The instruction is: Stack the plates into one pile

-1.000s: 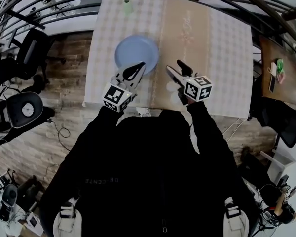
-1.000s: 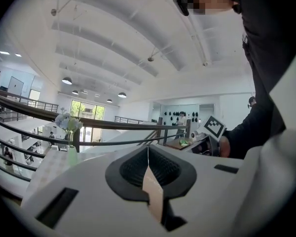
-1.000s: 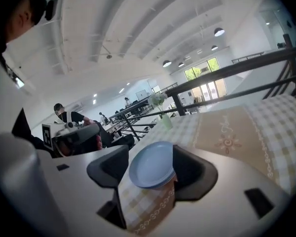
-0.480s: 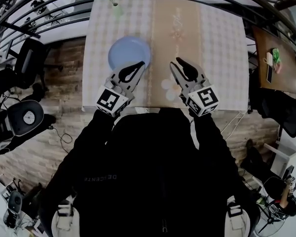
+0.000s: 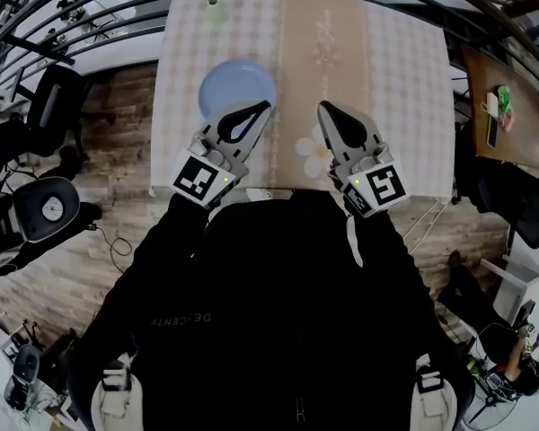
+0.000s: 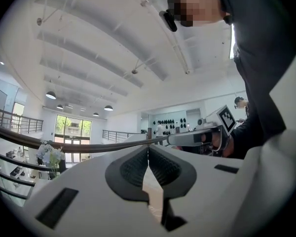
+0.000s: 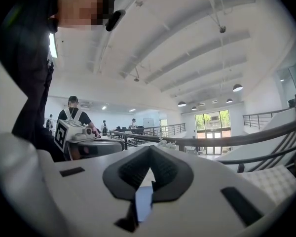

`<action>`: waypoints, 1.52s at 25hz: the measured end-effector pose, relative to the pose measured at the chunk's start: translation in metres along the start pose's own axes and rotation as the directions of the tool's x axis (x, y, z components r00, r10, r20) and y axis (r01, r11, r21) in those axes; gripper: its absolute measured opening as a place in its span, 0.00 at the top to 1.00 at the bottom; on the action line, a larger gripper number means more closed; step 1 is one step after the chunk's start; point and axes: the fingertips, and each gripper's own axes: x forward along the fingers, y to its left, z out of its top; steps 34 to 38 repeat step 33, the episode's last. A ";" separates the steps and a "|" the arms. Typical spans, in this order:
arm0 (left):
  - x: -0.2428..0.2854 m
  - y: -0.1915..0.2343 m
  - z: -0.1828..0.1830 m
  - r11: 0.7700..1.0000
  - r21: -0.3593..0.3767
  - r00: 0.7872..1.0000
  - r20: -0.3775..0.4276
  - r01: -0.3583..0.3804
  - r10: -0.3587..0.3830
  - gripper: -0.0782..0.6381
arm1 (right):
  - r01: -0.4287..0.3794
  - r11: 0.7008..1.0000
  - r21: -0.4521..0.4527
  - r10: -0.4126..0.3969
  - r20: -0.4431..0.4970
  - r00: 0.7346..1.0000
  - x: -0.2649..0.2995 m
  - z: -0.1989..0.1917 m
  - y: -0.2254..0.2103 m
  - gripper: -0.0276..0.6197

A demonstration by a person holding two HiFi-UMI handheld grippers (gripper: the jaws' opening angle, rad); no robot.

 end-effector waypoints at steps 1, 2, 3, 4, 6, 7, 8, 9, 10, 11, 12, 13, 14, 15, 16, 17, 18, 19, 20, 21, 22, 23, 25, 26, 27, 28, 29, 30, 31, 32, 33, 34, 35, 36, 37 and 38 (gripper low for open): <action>-0.001 0.000 0.001 1.000 0.004 1.000 0.001 0.000 0.000 0.86 | -0.001 1.000 -0.003 0.001 0.002 1.000 0.000 0.001 0.001 0.95; -0.001 0.000 0.002 1.000 0.006 1.000 0.002 -0.001 0.001 0.86 | -0.002 1.000 -0.005 0.002 0.002 1.000 0.000 0.002 0.002 0.95; -0.002 0.001 0.003 1.000 0.006 1.000 0.003 -0.002 0.002 0.86 | -0.003 1.000 -0.005 0.003 0.001 1.000 0.000 0.003 0.002 0.95; -0.002 0.001 0.004 1.000 0.007 1.000 0.003 -0.003 0.003 0.86 | -0.003 1.000 -0.004 0.003 -0.001 1.000 0.001 0.003 0.003 0.95; -0.003 0.000 0.005 1.000 0.009 1.000 0.004 -0.003 0.003 0.86 | -0.004 1.000 -0.007 0.004 -0.005 1.000 0.001 0.003 0.004 0.95; -0.004 0.000 0.005 1.000 0.011 1.000 0.003 -0.003 0.003 0.86 | -0.004 1.000 -0.009 0.004 -0.006 1.000 0.001 0.003 0.004 0.95; -0.004 0.000 0.005 1.000 0.012 1.000 0.003 -0.003 0.003 0.86 | -0.004 1.000 -0.007 0.004 -0.006 1.000 0.001 0.004 0.005 0.95; -0.005 0.000 0.006 1.000 0.012 1.000 0.002 -0.003 0.003 0.86 | -0.006 1.000 -0.002 0.006 -0.005 1.000 0.001 0.004 0.005 0.95; -0.005 0.000 0.006 1.000 0.012 1.000 0.003 -0.003 0.003 0.86 | -0.007 1.000 0.003 0.007 -0.003 1.000 0.001 0.005 0.006 0.95; -0.005 0.001 0.006 1.000 0.011 1.000 0.003 -0.004 0.004 0.86 | -0.009 1.000 0.007 0.009 -0.001 1.000 0.002 0.006 0.006 0.95; -0.005 0.002 0.007 1.000 0.010 1.000 0.003 -0.005 0.005 0.86 | -0.011 1.000 0.008 0.011 0.000 1.000 0.003 0.006 0.007 0.95; -0.005 0.002 0.007 1.000 0.010 1.000 0.004 -0.006 0.006 0.86 | -0.012 1.000 0.009 0.012 0.001 1.000 0.003 0.007 0.008 0.95; -0.005 0.003 0.007 1.000 0.011 1.000 0.005 -0.006 0.006 0.86 | -0.013 1.000 0.011 0.013 0.002 1.000 0.004 0.007 0.009 0.95; -0.006 0.003 0.007 1.000 0.011 1.000 0.005 -0.006 0.006 0.86 | -0.014 1.000 0.011 0.014 0.002 1.000 0.004 0.008 0.010 0.95; -0.007 0.003 0.007 1.000 0.010 1.000 0.005 -0.006 0.006 0.86 | -0.014 1.000 0.011 0.014 0.003 1.000 0.005 0.008 0.010 0.95; -0.007 0.003 0.006 1.000 0.009 1.000 0.004 -0.005 0.005 0.86 | -0.014 1.000 0.010 0.014 0.003 1.000 0.006 0.008 0.011 0.95; -0.008 0.004 0.006 1.000 0.008 1.000 0.004 -0.005 0.005 0.86 | -0.014 1.000 0.010 0.014 0.002 1.000 0.006 0.007 0.011 0.95; -0.007 0.005 0.006 1.000 0.008 1.000 0.003 -0.004 0.004 0.86 | -0.013 1.000 0.011 0.013 0.000 1.000 0.007 0.006 0.011 0.95; -0.007 0.005 0.005 1.000 0.007 1.000 0.003 -0.003 0.003 0.86 | -0.013 1.000 0.013 0.013 -0.002 1.000 0.007 0.005 0.010 0.95; -0.007 0.006 0.005 1.000 0.008 1.000 0.004 -0.002 0.002 0.86 | -0.012 1.000 0.014 0.013 -0.005 1.000 0.008 0.004 0.010 0.95; -0.007 0.007 0.004 1.000 0.009 1.000 0.004 0.000 0.000 0.86 | -0.013 1.000 0.014 0.013 -0.008 1.000 0.009 0.003 0.010 0.95; -0.008 0.007 0.004 1.000 0.011 1.000 0.004 0.002 -0.002 0.86 | -0.013 1.000 0.015 0.013 -0.009 1.000 0.010 0.002 0.011 0.95; -0.009 0.008 0.003 1.000 0.012 1.000 0.002 0.005 -0.005 0.86 | -0.013 1.000 0.019 0.013 -0.009 1.000 0.012 0.001 0.013 0.95; -0.009 0.008 0.003 1.000 0.011 1.000 0.001 0.006 -0.006 0.86 | -0.013 1.000 0.020 0.013 -0.009 1.000 0.012 0.001 0.013 0.95; -0.009 0.008 0.004 1.000 0.010 1.000 0.001 0.007 -0.007 0.86 | -0.012 1.000 0.020 0.012 -0.009 1.000 0.013 0.001 0.013 0.95; -0.009 0.009 0.004 1.000 0.009 1.000 0.002 0.007 -0.007 0.86 | -0.011 1.000 0.020 0.011 -0.008 1.000 0.014 0.002 0.013 0.95; -0.009 0.010 0.004 1.000 0.009 1.000 0.003 0.006 -0.006 0.86 | -0.010 1.000 0.020 0.010 -0.007 1.000 0.015 0.002 0.012 0.95; -0.009 0.011 0.004 1.000 0.010 1.000 0.004 0.004 -0.004 0.86 | -0.009 1.000 0.021 0.009 -0.007 1.000 0.016 0.002 0.012 0.95; -0.009 0.013 0.004 1.000 0.011 1.000 0.003 0.001 -0.001 0.86 | -0.009 1.000 0.021 0.009 -0.007 1.000 0.016 0.002 0.012 0.95; -0.009 0.014 0.004 1.000 0.012 1.000 0.002 -0.001 0.001 0.86 | -0.008 1.000 0.021 0.008 -0.007 1.000 0.017 0.002 0.012 0.95; -0.009 0.015 0.004 1.000 0.013 1.000 0.001 -0.003 0.003 0.86 | -0.007 1.000 0.022 0.007 -0.008 1.000 0.018 0.002 0.012 0.95; -0.009 0.015 0.004 1.000 0.013 1.000 0.001 -0.003 0.003 0.86 | -0.007 1.000 0.022 0.007 -0.008 1.000 0.018 0.002 0.012 0.95; -0.009 0.015 0.004 1.000 0.013 1.000 0.001 -0.003 0.003 0.86 | -0.007 1.000 0.022 0.007 -0.008 1.000 0.018 0.002 0.012 0.95; -0.009 0.015 0.004 1.000 0.013 1.000 0.001 -0.003 0.003 0.86 | -0.007 1.000 0.022 0.007 -0.008 1.000 0.018 0.002 0.012 0.95; -0.009 0.015 0.004 1.000 0.013 1.000 0.001 -0.003 0.003 0.86 | -0.007 1.000 0.022 0.007 -0.008 1.000 0.018 0.002 0.012 0.95; -0.009 0.015 0.004 1.000 0.013 1.000 0.001 -0.003 0.003 0.86 | -0.007 1.000 0.022 0.007 -0.008 1.000 0.018 0.002 0.012 0.95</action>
